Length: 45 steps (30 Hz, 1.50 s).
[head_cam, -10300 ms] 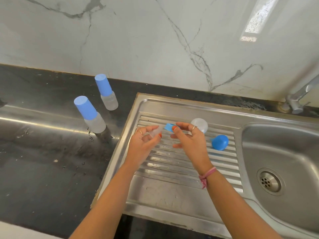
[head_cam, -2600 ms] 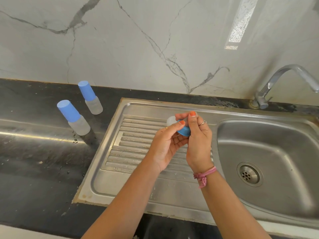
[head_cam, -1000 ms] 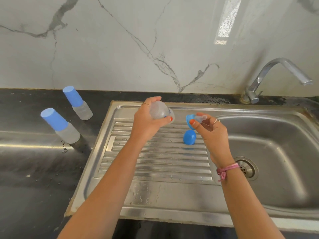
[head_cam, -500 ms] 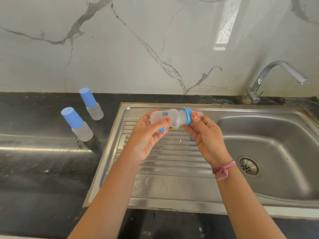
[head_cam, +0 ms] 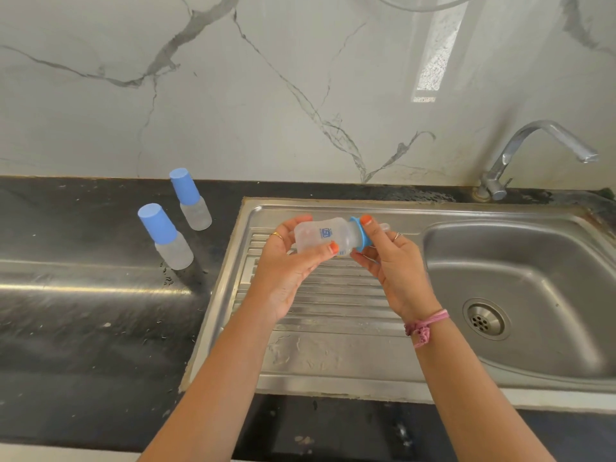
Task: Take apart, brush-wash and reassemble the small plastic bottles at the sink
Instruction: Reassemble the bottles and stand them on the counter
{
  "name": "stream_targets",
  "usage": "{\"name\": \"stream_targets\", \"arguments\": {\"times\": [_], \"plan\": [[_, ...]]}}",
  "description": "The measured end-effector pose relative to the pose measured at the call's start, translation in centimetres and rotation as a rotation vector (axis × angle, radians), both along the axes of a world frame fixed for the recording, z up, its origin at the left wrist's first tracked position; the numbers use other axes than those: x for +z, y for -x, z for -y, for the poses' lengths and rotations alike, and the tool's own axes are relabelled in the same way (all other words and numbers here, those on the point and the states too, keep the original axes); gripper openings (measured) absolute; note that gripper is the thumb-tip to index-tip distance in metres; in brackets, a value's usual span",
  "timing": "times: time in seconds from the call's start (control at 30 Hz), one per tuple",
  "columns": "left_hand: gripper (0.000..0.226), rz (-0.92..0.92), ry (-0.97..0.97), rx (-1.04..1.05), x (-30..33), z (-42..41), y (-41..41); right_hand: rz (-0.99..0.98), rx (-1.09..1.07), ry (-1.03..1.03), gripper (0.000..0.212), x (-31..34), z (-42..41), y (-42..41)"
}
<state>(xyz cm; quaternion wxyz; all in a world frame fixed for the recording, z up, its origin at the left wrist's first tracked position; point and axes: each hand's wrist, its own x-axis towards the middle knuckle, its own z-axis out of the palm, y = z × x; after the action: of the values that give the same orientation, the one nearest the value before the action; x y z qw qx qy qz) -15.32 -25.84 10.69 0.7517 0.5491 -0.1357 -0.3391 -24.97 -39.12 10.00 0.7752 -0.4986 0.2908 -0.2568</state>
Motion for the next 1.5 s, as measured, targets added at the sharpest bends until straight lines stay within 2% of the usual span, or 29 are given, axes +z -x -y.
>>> {"name": "stream_targets", "arguments": {"times": [0.1, 0.27, 0.57, 0.7, 0.87, 1.03, 1.13, 1.23, 1.3, 1.37, 1.43, 1.5], "plan": [[0.070, 0.016, -0.020, -0.007, -0.3, -0.3, 0.1, -0.043, -0.002, -0.027, 0.059, 0.5, -0.5, 0.0], [0.071, -0.002, 0.012, 0.009, -0.3, -0.5, 0.5, -0.048, -0.012, -0.017, 0.052, 1.4, -0.3, 0.2], [0.065, -0.006, 0.049, -0.092, 0.2, -1.1, 0.1, -0.161, 0.125, 0.126, 0.062, 2.9, 1.0, 1.0], [0.065, -0.037, 0.069, -0.080, 0.2, -1.1, 0.3, -0.242, 0.149, 0.151, 0.078, 2.6, 1.0, 1.1], [0.068, -0.101, 0.094, -0.038, 0.0, -1.0, 0.6, -0.295, 0.323, 0.245, 0.070, 3.0, 1.6, 2.3], [0.067, -0.115, 0.100, -0.096, 0.3, -0.6, 0.5, -0.264, 0.389, 0.316, 0.049, 3.7, 2.1, 2.9], [0.066, -0.096, 0.098, -0.134, 0.5, -0.4, 0.2, -0.263, 0.393, 0.295, 0.053, 3.5, 1.8, 2.7], [0.058, -0.148, 0.103, -0.061, 0.5, 0.0, 0.5, -0.258, 0.356, 0.313, 0.055, 3.1, 1.1, 2.5], [0.050, -0.194, 0.106, -0.011, 0.4, 0.2, 0.6, -0.244, 0.372, 0.390, 0.057, 2.9, 1.1, 2.7], [0.053, -0.211, 0.103, 0.010, 0.3, 0.3, 0.6, -0.266, 0.408, 0.506, 0.064, 2.7, 1.6, 3.0], [0.061, -0.200, 0.093, 0.012, 0.3, 0.2, 0.5, -0.272, 0.389, 0.582, 0.059, 2.6, 1.9, 3.0], [0.061, -0.188, 0.099, 0.003, 0.3, 0.2, 0.3, -0.223, 0.352, 0.565, 0.051, 2.3, 2.0, 2.9]]}}
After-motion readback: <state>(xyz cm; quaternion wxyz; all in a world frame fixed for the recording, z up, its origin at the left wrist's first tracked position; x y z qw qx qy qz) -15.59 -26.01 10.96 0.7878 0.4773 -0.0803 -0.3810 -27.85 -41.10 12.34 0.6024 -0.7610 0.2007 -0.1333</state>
